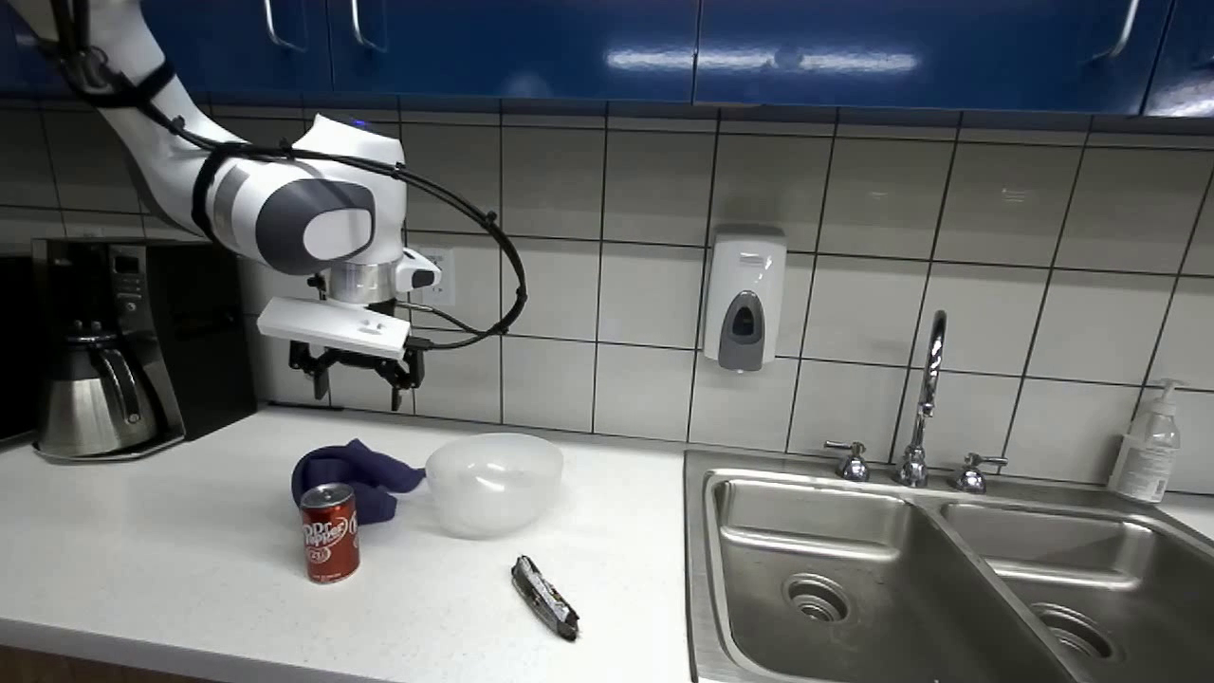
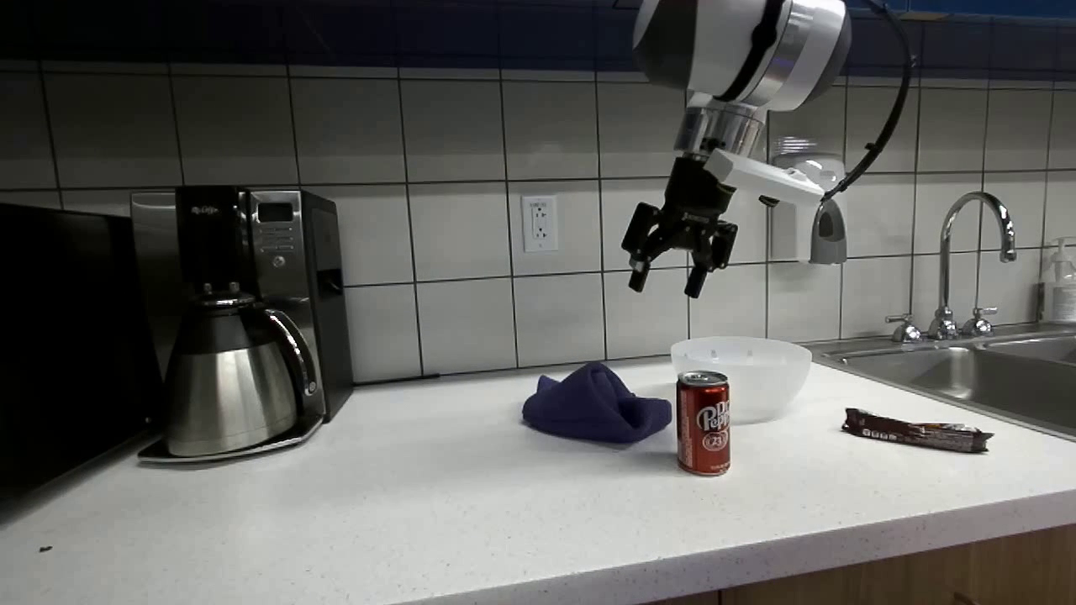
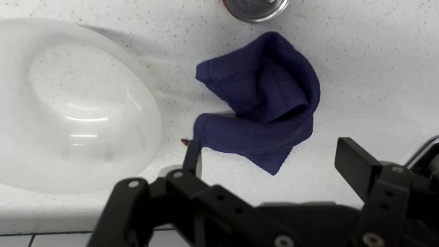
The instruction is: Remove the towel from the bowl
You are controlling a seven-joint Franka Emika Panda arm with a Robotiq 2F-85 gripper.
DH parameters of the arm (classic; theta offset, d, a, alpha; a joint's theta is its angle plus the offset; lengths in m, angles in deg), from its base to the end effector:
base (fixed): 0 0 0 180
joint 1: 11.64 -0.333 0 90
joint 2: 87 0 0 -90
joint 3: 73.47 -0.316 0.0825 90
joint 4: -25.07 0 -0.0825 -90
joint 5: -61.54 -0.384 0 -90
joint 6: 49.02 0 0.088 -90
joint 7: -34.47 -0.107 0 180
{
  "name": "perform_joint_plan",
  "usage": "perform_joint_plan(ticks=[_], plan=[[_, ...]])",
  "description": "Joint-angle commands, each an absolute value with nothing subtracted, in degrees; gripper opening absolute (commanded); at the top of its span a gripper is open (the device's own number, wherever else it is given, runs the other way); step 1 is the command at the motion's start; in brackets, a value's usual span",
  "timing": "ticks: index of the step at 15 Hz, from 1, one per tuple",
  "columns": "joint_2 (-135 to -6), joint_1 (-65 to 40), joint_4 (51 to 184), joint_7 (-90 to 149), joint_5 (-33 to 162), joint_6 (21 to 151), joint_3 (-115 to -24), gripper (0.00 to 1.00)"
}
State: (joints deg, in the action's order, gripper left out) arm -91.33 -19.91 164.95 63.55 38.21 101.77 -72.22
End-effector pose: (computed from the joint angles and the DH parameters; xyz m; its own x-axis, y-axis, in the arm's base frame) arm 0.4953 0.0512 0.3564 0.9115 0.2571 0.3211 0.3143 -0.9389 -0.1405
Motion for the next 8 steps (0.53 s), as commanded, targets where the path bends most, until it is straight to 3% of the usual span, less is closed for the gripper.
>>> perform_joint_plan(ticks=[1,8], plan=[[-98.99,-17.12,170.16,60.00,44.22,96.95,-72.20,1.00],[-100.70,-15.82,170.99,57.98,51.22,94.23,-70.38,1.00]])
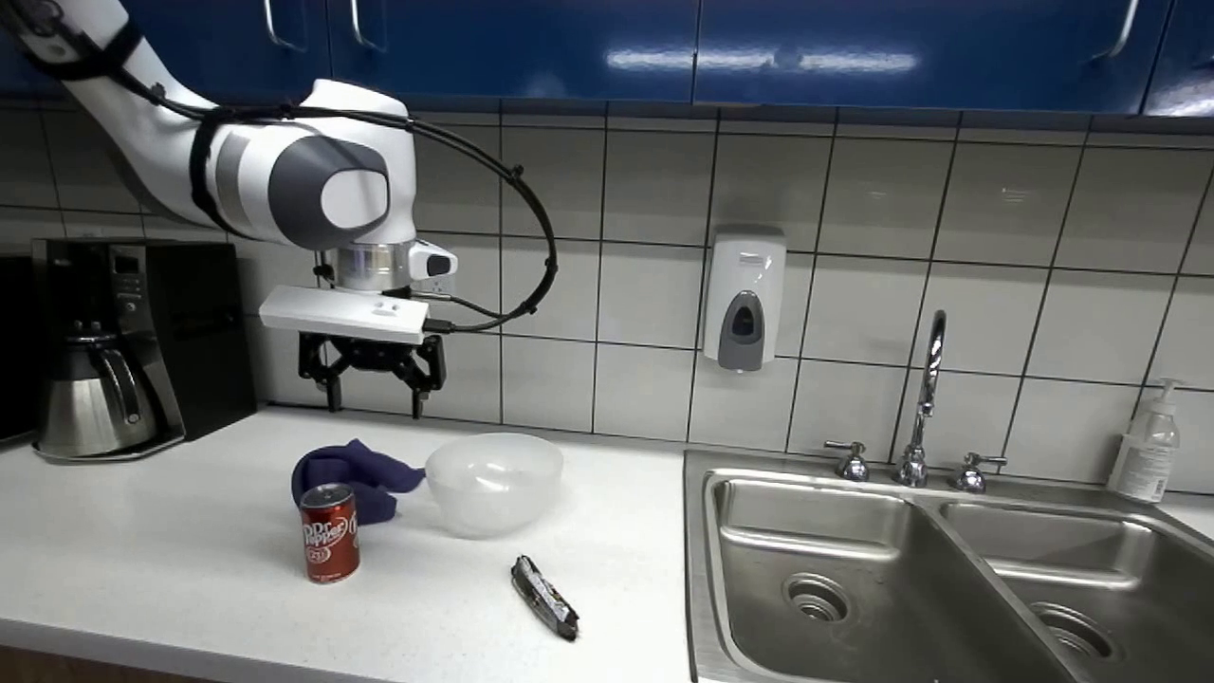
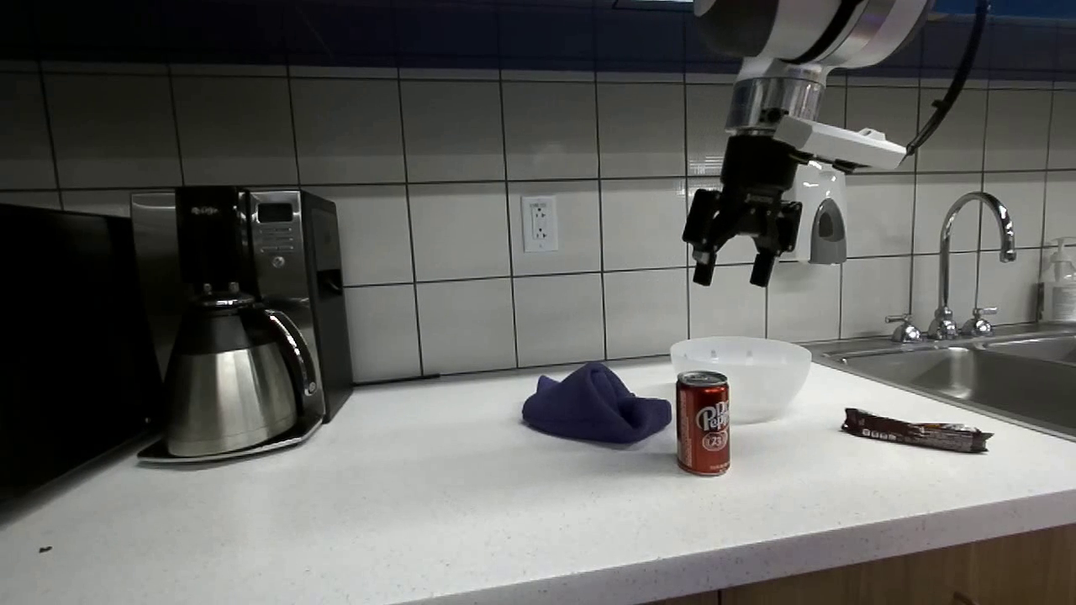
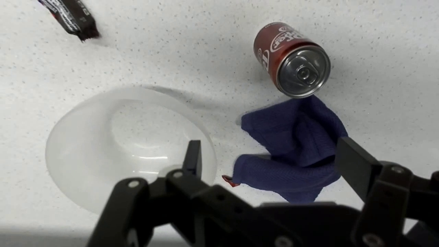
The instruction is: Remove the towel from the bowl
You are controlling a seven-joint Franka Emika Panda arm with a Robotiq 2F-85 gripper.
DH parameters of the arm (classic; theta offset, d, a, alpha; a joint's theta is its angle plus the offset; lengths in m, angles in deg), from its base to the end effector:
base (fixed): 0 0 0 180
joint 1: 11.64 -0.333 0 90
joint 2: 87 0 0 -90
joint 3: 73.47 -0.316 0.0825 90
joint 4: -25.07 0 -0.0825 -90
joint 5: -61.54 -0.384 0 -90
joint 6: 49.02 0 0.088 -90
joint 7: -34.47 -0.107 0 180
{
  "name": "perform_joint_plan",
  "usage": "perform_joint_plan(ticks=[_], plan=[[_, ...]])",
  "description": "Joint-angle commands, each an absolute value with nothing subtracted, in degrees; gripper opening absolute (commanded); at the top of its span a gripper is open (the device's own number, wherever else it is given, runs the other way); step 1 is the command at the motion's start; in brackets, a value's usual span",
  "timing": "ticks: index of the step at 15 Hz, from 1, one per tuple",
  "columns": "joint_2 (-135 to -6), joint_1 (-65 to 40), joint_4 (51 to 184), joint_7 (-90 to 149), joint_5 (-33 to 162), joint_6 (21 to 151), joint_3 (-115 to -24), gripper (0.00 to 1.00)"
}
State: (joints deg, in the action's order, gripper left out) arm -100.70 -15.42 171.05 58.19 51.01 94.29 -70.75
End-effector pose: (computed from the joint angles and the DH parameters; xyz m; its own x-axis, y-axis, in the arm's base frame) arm 0.4516 0.0073 0.3738 0.9345 0.2774 0.2231 0.2976 -0.9527 -0.0617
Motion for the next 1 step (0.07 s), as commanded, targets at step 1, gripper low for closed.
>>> perform_joint_plan(ticks=[1], plan=[[-101.07,-15.81,171.20,57.97,51.32,94.10,-70.27,1.00]])
